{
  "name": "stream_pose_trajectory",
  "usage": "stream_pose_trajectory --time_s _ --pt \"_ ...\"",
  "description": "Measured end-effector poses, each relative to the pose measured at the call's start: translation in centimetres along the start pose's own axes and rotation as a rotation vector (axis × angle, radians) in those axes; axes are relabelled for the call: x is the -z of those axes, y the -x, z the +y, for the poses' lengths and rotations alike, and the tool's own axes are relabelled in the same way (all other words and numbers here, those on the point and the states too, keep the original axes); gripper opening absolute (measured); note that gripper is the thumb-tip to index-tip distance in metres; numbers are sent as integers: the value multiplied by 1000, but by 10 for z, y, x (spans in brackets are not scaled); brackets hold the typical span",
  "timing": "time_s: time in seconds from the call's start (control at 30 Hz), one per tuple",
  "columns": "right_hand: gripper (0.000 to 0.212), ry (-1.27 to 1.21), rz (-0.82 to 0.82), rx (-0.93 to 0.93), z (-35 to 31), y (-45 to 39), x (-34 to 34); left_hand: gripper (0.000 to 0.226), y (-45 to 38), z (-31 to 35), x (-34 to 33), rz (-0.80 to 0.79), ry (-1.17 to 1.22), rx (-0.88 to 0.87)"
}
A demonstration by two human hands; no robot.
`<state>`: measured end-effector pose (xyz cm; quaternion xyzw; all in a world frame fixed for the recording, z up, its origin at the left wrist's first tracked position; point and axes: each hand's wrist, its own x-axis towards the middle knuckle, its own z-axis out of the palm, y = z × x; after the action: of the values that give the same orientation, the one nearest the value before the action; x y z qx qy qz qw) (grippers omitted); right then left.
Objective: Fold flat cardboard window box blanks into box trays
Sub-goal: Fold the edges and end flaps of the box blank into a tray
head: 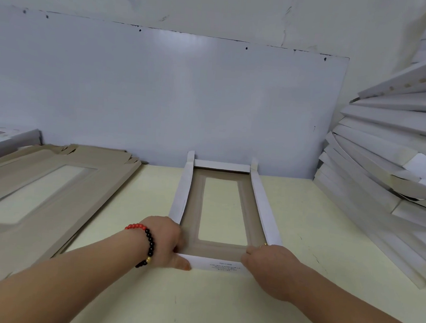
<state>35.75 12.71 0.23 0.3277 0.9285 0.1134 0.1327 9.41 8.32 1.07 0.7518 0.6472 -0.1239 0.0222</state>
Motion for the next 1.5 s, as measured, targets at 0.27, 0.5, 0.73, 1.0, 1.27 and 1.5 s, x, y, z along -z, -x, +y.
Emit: stream_pose_trajectory --time_s 0.27,0.5,0.73,1.0,1.27,1.5 --pt "32 -10 1 -6 2 -1 -1 24 4 -16 -3 18 194 -16" --pt "25 0 -10 -9 0 1 -1 26 11 -14 -11 128 207 -3" --pt "30 60 -37 -5 1 -4 -2 15 13 5 -10 46 131 13" --pt "19 75 -63 -51 1 -5 -5 33 6 48 -19 47 -60 103" --pt "19 -116 75 -66 1 -11 -18 54 -6 75 -23 83 -71 228" --pt "29 -338 335 11 -1 -4 -21 38 -3 113 -34 250 168 129"
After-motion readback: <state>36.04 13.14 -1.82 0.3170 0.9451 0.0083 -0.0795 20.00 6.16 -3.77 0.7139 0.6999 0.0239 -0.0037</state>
